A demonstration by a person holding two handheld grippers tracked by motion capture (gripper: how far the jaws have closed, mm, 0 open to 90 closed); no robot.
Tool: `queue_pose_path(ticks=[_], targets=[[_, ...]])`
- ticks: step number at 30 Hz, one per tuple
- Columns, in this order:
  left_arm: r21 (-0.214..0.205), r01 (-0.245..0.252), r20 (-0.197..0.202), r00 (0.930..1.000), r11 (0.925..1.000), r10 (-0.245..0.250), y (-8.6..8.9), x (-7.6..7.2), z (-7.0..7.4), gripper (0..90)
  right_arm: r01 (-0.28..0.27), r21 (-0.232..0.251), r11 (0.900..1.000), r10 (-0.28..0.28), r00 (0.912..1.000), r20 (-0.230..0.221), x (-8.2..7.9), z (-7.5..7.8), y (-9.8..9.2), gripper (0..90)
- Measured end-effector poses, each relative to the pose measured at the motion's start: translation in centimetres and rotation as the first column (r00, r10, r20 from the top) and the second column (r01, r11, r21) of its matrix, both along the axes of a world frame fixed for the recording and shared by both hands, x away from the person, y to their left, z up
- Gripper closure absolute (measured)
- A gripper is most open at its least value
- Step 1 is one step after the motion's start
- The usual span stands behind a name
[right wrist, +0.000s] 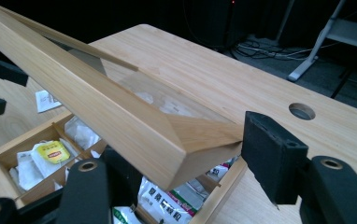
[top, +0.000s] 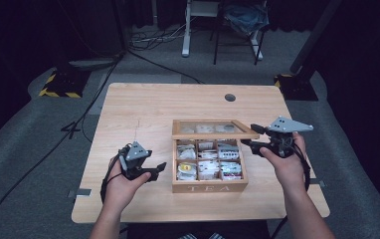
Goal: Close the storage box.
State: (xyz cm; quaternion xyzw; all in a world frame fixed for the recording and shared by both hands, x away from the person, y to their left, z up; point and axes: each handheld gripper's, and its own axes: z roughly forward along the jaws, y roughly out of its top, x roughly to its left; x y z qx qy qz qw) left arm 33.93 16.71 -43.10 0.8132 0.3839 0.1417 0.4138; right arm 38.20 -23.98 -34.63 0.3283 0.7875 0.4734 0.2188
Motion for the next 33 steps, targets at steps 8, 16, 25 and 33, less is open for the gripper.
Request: queue_pose_path(ticks=[8, 16, 25, 33], targets=[[0.088, 0.047, -0.090, 0.9952, 0.9950, -0.039, -0.6, -0.8, -2.5, 30.2, -0.013, -0.013, 0.9998, 0.012, 0.9990, -0.043, -0.2, 0.0, -0.2, 41.2], [0.120, 0.086, -0.144, 0.9872, 0.9890, -0.068, -1.5, -0.4, -4.5, 29.2, -0.029, -0.023, 0.9993, 0.027, 0.9973, -0.068, -0.4, 0.1, -0.4, 41.3], [0.150, 0.083, -0.163, 0.9849, 0.9852, -0.058, -1.4, 0.1, -6.0, 29.2, -0.048, -0.056, 0.9973, 0.042, 0.9924, -0.116, -0.6, 0.1, -0.6, 42.7], [0.139, 0.084, -0.143, 0.9876, 0.9867, -0.064, -1.2, 0.3, -6.3, 26.9, -0.057, -0.078, 0.9953, 0.042, 0.9829, -0.179, -0.8, 0.1, -0.7, 42.7]])
